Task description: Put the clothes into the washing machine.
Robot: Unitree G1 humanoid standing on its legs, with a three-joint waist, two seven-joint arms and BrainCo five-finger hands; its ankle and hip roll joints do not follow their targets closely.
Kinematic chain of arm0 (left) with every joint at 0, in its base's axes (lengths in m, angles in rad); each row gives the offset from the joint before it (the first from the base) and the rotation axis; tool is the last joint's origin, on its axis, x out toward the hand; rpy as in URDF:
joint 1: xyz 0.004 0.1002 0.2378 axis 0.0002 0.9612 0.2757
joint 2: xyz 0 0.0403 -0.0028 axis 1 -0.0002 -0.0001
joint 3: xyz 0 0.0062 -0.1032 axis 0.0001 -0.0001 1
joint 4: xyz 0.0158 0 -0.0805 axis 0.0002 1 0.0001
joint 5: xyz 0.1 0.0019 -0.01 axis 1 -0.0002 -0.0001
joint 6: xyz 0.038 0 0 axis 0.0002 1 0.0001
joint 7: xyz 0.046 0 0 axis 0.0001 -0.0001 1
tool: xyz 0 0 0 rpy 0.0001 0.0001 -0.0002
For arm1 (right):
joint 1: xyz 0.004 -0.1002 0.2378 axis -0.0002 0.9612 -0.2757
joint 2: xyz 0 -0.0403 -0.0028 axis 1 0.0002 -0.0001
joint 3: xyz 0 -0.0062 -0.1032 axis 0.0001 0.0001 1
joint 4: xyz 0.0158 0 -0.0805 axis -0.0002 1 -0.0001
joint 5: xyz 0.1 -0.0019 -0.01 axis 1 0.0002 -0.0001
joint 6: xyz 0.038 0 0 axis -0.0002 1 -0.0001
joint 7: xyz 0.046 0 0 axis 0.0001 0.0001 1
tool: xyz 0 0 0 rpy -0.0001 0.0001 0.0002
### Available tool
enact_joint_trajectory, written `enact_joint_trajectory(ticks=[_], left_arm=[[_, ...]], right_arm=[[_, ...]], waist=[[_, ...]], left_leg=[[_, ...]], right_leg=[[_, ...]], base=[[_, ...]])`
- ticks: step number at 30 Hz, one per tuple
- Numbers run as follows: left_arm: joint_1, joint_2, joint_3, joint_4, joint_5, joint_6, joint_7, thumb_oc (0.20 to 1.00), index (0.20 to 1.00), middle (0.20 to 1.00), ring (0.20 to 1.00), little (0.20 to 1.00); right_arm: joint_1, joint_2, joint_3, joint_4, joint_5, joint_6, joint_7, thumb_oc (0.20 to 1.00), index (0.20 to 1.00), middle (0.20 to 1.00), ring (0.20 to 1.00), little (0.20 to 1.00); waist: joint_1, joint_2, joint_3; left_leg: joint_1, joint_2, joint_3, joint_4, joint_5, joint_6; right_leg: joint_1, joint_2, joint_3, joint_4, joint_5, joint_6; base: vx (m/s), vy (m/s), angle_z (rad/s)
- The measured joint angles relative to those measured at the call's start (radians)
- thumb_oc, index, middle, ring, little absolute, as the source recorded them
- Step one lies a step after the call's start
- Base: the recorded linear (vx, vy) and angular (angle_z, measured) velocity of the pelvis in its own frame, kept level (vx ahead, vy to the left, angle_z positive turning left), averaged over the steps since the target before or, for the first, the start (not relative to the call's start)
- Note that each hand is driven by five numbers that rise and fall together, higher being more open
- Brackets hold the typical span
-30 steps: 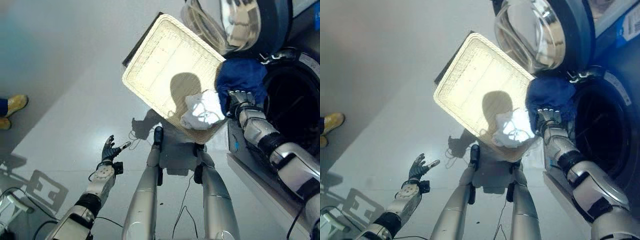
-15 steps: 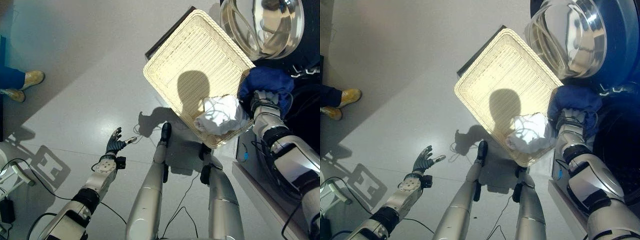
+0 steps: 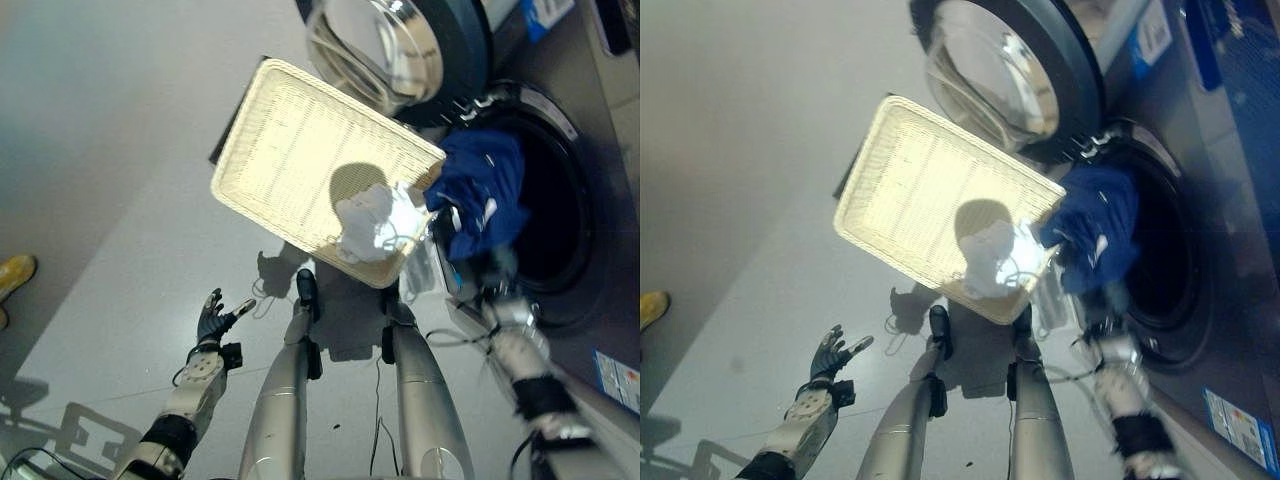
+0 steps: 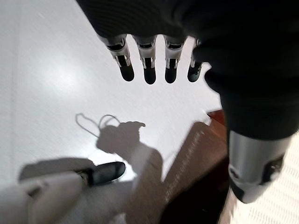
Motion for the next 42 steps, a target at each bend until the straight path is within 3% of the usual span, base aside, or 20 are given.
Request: enact_joint_trajectory(ticks=[3, 9, 13, 14, 16, 18, 19, 23, 25, 27, 29, 30, 32, 36, 37, 38, 40, 42], left_arm=[[-0.010, -0.016, -0.005, 0.018, 0.000, -0.036, 0.002, 1.000, 1.000, 1.000, 1.000, 1.000], [-0.009, -0.011, -0.023, 0.056, 0.000, -0.041, 0.003, 1.000, 1.000, 1.000, 1.000, 1.000], [-0.009, 0.018, -0.077, 0.038, -0.002, -0.029, 0.011, 1.000, 1.000, 1.000, 1.000, 1.000], [-0.009, 0.018, -0.077, 0.038, -0.002, -0.029, 0.011, 1.000, 1.000, 1.000, 1.000, 1.000], [-0.015, 0.022, -0.086, 0.010, -0.004, -0.016, 0.011, 1.000, 1.000, 1.000, 1.000, 1.000], [-0.015, 0.026, -0.101, -0.002, -0.010, -0.013, 0.012, 1.000, 1.000, 1.000, 1.000, 1.000], [-0.015, 0.029, -0.122, -0.023, -0.011, -0.013, 0.013, 1.000, 1.000, 1.000, 1.000, 1.000], [-0.017, 0.054, -0.157, -0.070, -0.040, 0.008, 0.018, 1.000, 1.000, 1.000, 1.000, 1.000], [-0.016, 0.074, -0.158, -0.074, -0.040, 0.011, 0.009, 1.000, 1.000, 1.000, 1.000, 1.000], [-0.010, 0.095, -0.158, -0.076, -0.043, 0.009, 0.008, 1.000, 1.000, 1.000, 1.000, 1.000], [-0.006, 0.121, -0.159, -0.085, -0.048, 0.019, 0.008, 1.000, 1.000, 1.000, 1.000, 1.000], [0.000, 0.145, -0.159, -0.103, -0.049, 0.026, 0.008, 1.000, 1.000, 1.000, 1.000, 1.000], [0.006, 0.189, -0.157, -0.145, -0.059, 0.037, -0.009, 1.000, 1.000, 1.000, 1.000, 1.000], [0.010, 0.226, -0.144, -0.151, -0.090, 0.041, -0.033, 1.000, 1.000, 1.000, 1.000, 1.000], [0.014, 0.227, -0.144, -0.152, -0.101, 0.041, -0.040, 1.000, 1.000, 1.000, 1.000, 1.000], [0.016, 0.227, -0.145, -0.152, -0.101, 0.041, -0.044, 1.000, 1.000, 1.000, 1.000, 1.000], [0.016, 0.229, -0.145, -0.164, -0.120, 0.042, -0.056, 1.000, 1.000, 1.000, 1.000, 1.000], [0.011, 0.237, -0.155, -0.188, -0.125, 0.046, -0.059, 1.000, 1.000, 1.000, 1.000, 1.000]], right_arm=[[-0.036, -0.010, -0.038, 0.079, 0.194, -0.111, 0.001, 0.200, 0.200, 0.200, 0.200, 0.200], [-0.153, -0.025, -0.064, 0.158, 0.252, -0.228, -0.092, 0.200, 0.200, 0.200, 0.200, 0.200], [-0.311, -0.039, -0.090, 0.222, 0.267, -0.316, -0.243, 0.200, 0.200, 0.200, 0.200, 0.200], [-0.311, -0.039, -0.090, 0.222, 0.267, -0.316, -0.243, 0.200, 0.200, 0.200, 0.200, 0.200], [-0.422, -0.124, -0.091, 0.250, 0.268, -0.358, -0.335, 0.200, 0.200, 0.200, 0.200, 0.200], [-0.458, -0.158, -0.091, 0.264, 0.268, -0.373, -0.348, 0.200, 0.200, 0.200, 0.200, 0.200], [-0.533, -0.246, -0.104, 0.304, 0.268, -0.396, -0.359, 0.200, 0.200, 0.200, 0.200, 0.200], [-0.625, -0.323, -0.119, 0.388, 0.180, -0.398, -0.453, 0.200, 0.200, 0.200, 0.200, 0.200], [-0.710, -0.387, -0.115, 0.450, 0.107, -0.405, -0.555, 0.200, 0.200, 0.200, 0.200, 0.200], [-0.725, -0.406, -0.119, 0.517, 0.029, -0.490, -0.601, 0.200, 0.200, 0.200, 0.200, 0.200], [-0.728, -0.431, -0.129, 0.540, -0.095, -0.581, -0.738, 0.200, 0.200, 0.200, 0.200, 0.200], [-0.736, -0.444, -0.138, 0.575, -0.221, -0.618, -0.866, 0.200, 0.200, 0.200, 0.200, 0.200], [-0.762, -0.505, -0.133, 0.661, -0.415, -0.636, -1.093, 0.200, 0.200, 0.200, 0.200, 0.200], [-0.771, -0.583, -0.135, 0.645, -0.572, -0.669, -1.345, 0.200, 0.200, 0.200, 0.200, 0.200], [-0.759, -0.586, -0.142, 0.624, -0.575, -0.669, -1.363, 0.940, 0.940, 0.940, 0.940, 0.940], [-0.740, -0.585, -0.142, 0.607, -0.572, -0.670, -1.367, 1.000, 1.000, 1.000, 1.000, 1.000], [-0.692, -0.585, -0.143, 0.558, -0.503, -0.679, -1.351, 1.000, 1.000, 1.000, 1.000, 1.000], [-0.664, -0.587, -0.149, 0.578, -0.274, -0.698, -1.189, 1.000, 1.000, 1.000, 1.000, 1.000]], waist=[[-0.012, 0.001, 0.000], [0.005, 0.003, 0.001], [0.032, 0.012, 0.002], [0.032, 0.012, 0.002], [0.057, 0.041, 0.002], [0.061, 0.059, 0.004], [0.080, 0.080, 0.000], [0.108, 0.081, 0.000], [0.122, 0.081, 0.000], [0.143, 0.081, 0.000], [0.161, 0.081, 0.000], [0.164, 0.081, 0.000], [0.173, 0.082, -0.001], [0.184, 0.079, 0.001], [0.187, 0.079, 0.001], [0.188, 0.079, 0.001], [0.195, 0.077, 0.002], [0.203, 0.073, 0.004]], left_leg=[[0.004, 0.006, 0.037, 0.001, -0.005, 0.000], [0.013, 0.009, 0.045, -0.001, -0.005, -0.001], [0.031, 0.009, 0.066, -0.008, -0.008, -0.004], [0.031, 0.009, 0.066, -0.008, -0.008, -0.004], [0.022, 0.005, 0.064, -0.021, -0.006, -0.005], [0.015, 0.009, 0.057, -0.020, -0.006, -0.005], [-0.002, 0.008, 0.052, -0.021, -0.003, -0.005], [-0.016, 0.014, 0.018, -0.024, 0.007, -0.014], [-0.019, 0.013, 0.008, -0.021, 0.006, -0.017], [-0.024, 0.012, 0.007, -0.016, 0.003, -0.021], [-0.041, 0.010, 0.006, -0.009, 0.002, -0.021], [-0.057, 0.008, 0.005, -0.003, 0.002, -0.021], [-0.094, 0.001, 0.003, 0.014, 0.000, -0.019], [-0.162, 0.003, 0.004, 0.071, -0.020, -0.016], [-0.170, 0.005, 0.000, 0.089, -0.031, -0.016], [-0.174, 0.005, -0.001, 0.102, -0.040, -0.017], [-0.177, 0.008, -0.010, 0.129, -0.059, -0.020], [-0.176, 0.010, -0.022, 0.154, -0.075, -0.022]], right_leg=[[-0.002, 0.010, 0.038, -0.033, 0.031, -0.005], [0.005, 0.016, 0.048, -0.047, 0.045, -0.014], [0.009, 0.008, 0.048, -0.059, 0.053, -0.014], [0.009, 0.008, 0.048, -0.059, 0.053, -0.014], [-0.004, 0.002, 0.038, -0.066, 0.068, -0.015], [-0.006, 0.002, 0.030, -0.068, 0.068, -0.015], [-0.026, 0.006, 0.027, -0.066, 0.068, -0.022], [-0.048, 0.015, 0.006, -0.036, 0.050, -0.045], [-0.064, 0.008, -0.016, 0.001, 0.030, -0.052], [-0.078, 0.006, -0.017, 0.025, 0.018, -0.054], [-0.099, 0.004, -0.016, 0.039, 0.014, -0.054], [-0.114, 0.002, -0.016, 0.042, 0.014, -0.054], [-0.152, -0.005, -0.013, 0.063, 0.012, -0.052], [-0.209, -0.006, -0.005, 0.082, 0.013, -0.051], [-0.214, -0.004, -0.003, 0.093, 0.011, -0.053], [-0.217, -0.005, -0.003, 0.104, 0.004, -0.054], [-0.218, -0.005, -0.005, 0.132, -0.014, -0.055], [-0.209, -0.008, -0.017, 0.154, -0.033, -0.057]], base=[[0.01, -0.023, -0.27], [0.03, -0.058, -0.07], [0.04, -0.103, -0.11], [0.02, -0.093, -0.17], [0.05, -0.167, -0.11], [0.04, -0.137, 0.03], [0.03, -0.150, -0.03], [0.04, -0.144, 0.07], [0.06, -0.128, 0.09], [0.06, -0.115, 0.05], [0.05, -0.100, 0.04], [0.04, -0.075, 0.02], [0.04, -0.069, 0.03], [0.07, -0.055, -0.02], [0.07, -0.053, -0.03], [0.06, -0.049, -0.02], [0.05, -0.051, 0.03], [-0.03, -0.054, 0.16]])
